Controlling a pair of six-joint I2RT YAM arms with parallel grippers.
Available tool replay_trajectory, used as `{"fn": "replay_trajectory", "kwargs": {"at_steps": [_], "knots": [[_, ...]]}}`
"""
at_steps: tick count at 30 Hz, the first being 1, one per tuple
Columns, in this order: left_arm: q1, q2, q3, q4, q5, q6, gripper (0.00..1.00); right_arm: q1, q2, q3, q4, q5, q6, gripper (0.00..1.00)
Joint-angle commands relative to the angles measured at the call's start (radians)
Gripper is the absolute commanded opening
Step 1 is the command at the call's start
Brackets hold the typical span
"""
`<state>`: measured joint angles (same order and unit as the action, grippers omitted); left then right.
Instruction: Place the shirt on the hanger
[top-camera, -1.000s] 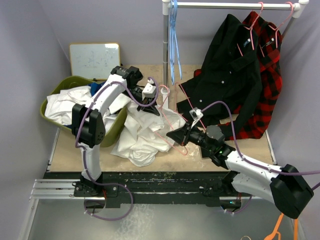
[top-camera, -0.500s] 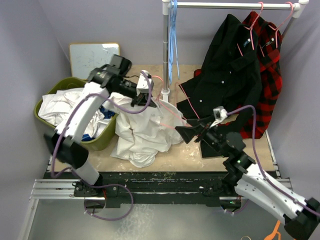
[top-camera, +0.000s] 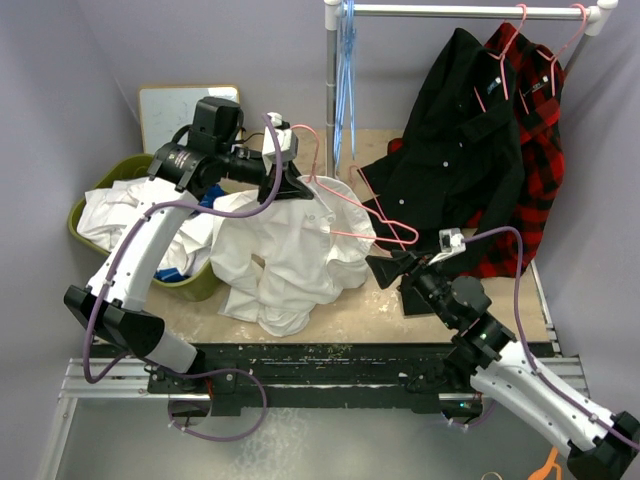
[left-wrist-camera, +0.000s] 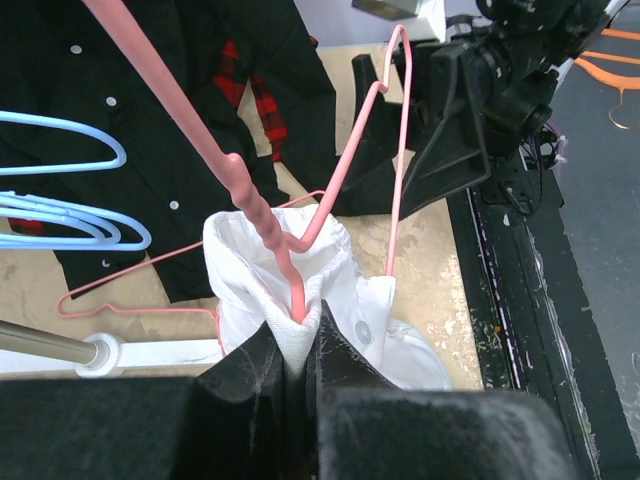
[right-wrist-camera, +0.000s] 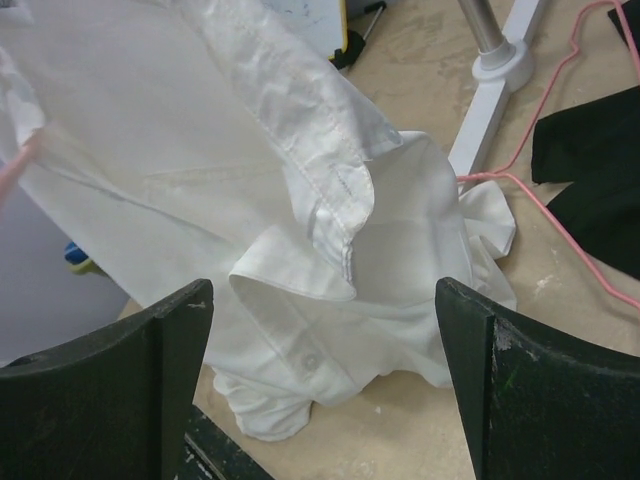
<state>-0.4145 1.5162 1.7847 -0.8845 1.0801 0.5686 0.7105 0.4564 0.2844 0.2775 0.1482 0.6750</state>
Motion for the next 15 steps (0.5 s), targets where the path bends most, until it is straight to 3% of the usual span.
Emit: {"fn": "replay_trajectory", "kwargs": {"at_steps": [1, 6, 10, 15], "knots": [[0.002, -0.064, 0.009, 0.018, 0.025, -0.021, 0.00, 0.001, 0.141, -0.030, 0.304, -0.001, 0.029, 0.92], [0.001, -0.090, -0.009, 0.016, 0.007, -0.022, 0.00, 0.000, 0.330, -0.022, 0.515, -0.040, 0.025, 0.80], [0.002, -0.102, -0.017, 0.016, 0.014, -0.027, 0.00, 0.000, 0.451, -0.027, 0.678, -0.045, 0.022, 0.63], [0.002, -0.119, -0.048, 0.010, -0.036, 0.000, 0.00, 0.000, 0.489, -0.016, 0.772, -0.061, 0.035, 0.00]]}}
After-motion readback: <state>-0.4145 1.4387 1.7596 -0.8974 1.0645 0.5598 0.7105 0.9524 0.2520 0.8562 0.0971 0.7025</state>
